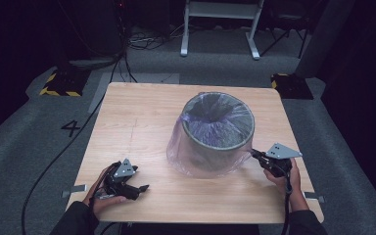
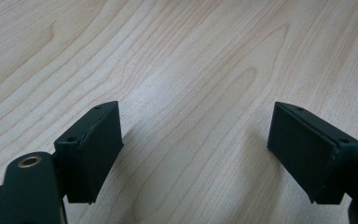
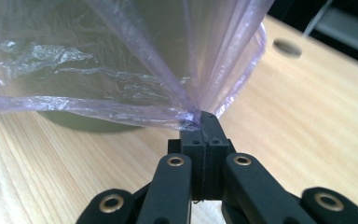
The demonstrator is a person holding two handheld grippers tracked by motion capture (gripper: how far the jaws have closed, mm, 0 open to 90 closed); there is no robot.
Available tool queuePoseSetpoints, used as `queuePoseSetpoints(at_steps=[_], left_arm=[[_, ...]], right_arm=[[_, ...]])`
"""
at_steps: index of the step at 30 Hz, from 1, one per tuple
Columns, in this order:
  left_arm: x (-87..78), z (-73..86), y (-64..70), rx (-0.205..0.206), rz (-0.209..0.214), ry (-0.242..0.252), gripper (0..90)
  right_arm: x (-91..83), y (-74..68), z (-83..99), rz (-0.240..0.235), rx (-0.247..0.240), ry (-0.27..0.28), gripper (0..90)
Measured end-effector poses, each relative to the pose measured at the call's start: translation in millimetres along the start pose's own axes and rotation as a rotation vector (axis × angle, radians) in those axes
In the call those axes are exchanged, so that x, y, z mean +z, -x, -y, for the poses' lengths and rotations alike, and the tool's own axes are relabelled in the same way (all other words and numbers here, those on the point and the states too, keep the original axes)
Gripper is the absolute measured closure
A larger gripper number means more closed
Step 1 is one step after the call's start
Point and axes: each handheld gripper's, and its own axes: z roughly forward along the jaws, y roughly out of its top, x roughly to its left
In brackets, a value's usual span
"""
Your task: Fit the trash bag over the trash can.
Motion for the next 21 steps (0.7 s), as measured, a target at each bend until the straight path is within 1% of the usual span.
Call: queuePoseSetpoints(at_steps=[4,7,9,10,11,12,13,14,15,16,17,18,19,20,21], left_arm=[[0.1,-0.1,-0.2,0.002,0.003,0.000,17.3],[0.2,-0.1,-0.2,0.002,0.003,0.000,17.3],[0.2,-0.2,-0.2,0.002,0.003,0.000,17.2],[0.2,-0.2,-0.1,0.002,0.003,0.000,17.2],[0.3,-0.2,-0.1,0.002,0.002,-0.001,17.1],[0.3,-0.2,-0.1,0.003,0.002,-0.001,17.1],[0.3,-0.2,-0.1,0.002,0.002,0.000,17.1],[0.3,-0.2,-0.1,0.003,0.002,0.000,17.1],[0.2,-0.2,-0.1,0.003,0.002,-0.001,17.1],[0.3,-0.2,-0.1,0.003,0.002,-0.001,17.1],[0.3,-0.2,-0.1,0.002,0.002,0.000,17.1],[0.3,-0.2,-0.1,0.002,0.002,-0.001,17.1],[0.3,-0.2,-0.1,0.002,0.003,0.000,17.1],[0.3,-0.2,-0.1,0.003,0.002,-0.001,17.1],[0.3,-0.2,-0.1,0.002,0.002,0.000,17.1]], right_arm=[[7.8,4.4,4.9,-0.019,0.042,-0.039,90.0],[12.0,4.9,6.7,-0.030,0.047,-0.052,90.0],[11.9,5.2,7.1,-0.025,0.051,-0.053,90.0],[11.2,5.9,7.6,-0.026,0.061,-0.043,90.0],[9.5,7.1,8.5,-0.040,0.073,-0.024,89.6],[8.3,7.6,9.2,-0.051,0.079,-0.011,79.2],[6.8,8.6,10.2,-0.061,0.096,0.004,67.5],[5.8,9.8,11.8,-0.078,0.117,0.010,63.7],[4.6,10.5,13.9,-0.097,0.118,0.008,61.5],[3.4,10.4,16.2,-0.098,0.109,0.000,56.7],[2.3,10.7,18.5,-0.097,0.109,-0.010,52.1],[1.3,11.3,20.8,-0.105,0.120,-0.019,44.7],[-0.1,12.1,22.6,-0.107,0.131,-0.029,39.5],[-1.9,13.5,24.2,-0.111,0.138,-0.034,34.9],[-4.6,14.5,25.3,-0.121,0.146,-0.035,32.6]])
